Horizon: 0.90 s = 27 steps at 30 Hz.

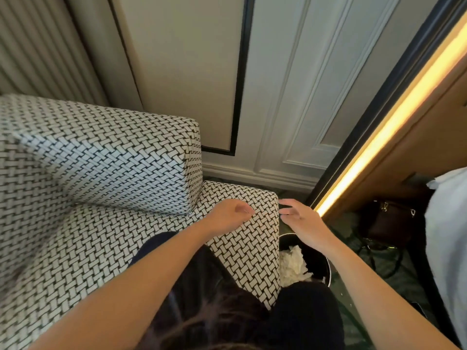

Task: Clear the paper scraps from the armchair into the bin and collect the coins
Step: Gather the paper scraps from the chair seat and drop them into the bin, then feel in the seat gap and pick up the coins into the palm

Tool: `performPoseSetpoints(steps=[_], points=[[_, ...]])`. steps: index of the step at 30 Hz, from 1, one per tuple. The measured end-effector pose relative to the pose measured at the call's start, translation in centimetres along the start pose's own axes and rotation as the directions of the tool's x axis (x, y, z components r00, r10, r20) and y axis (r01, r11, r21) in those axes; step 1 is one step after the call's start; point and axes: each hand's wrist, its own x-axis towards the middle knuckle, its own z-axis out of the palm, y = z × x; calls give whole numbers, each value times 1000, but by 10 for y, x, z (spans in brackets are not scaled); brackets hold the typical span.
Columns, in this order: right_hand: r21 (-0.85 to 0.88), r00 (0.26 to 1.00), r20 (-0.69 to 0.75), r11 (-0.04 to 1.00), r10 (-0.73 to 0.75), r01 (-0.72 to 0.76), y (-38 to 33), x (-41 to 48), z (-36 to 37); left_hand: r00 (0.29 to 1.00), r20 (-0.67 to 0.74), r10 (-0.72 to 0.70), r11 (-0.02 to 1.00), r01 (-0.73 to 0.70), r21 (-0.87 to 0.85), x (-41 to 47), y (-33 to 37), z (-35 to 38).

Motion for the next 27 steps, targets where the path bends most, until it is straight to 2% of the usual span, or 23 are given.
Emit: performPoseSetpoints(steps=[7, 11, 15, 18, 22, 27], points=[[12, 955, -53, 957, -290, 291, -92, -23, 56, 963, -270, -9, 998, -8, -63, -78, -60, -60], [59, 897, -17, 895, -441, 441, -154, -41, 118, 882, -454, -124, 990, 82, -111, -149, -116, -94], [193, 860, 12, 845, -511, 499, -198, -64, 179, 791, -575, -210, 977, 149, -153, -216, -162, -106], [252, 832, 61, 815, -552, 522, -218, -82, 221, 726, -617, -303, 952, 201, -230, -261, -191, -103], [271, 762, 211, 785, -612, 556, -236, -104, 273, 630, -659, -411, 911, 254, -325, -316, -228, -93], [263, 694, 332, 770, -639, 582, -249, -121, 322, 507, -649, -568, 822, 300, -485, -362, -272, -71]])
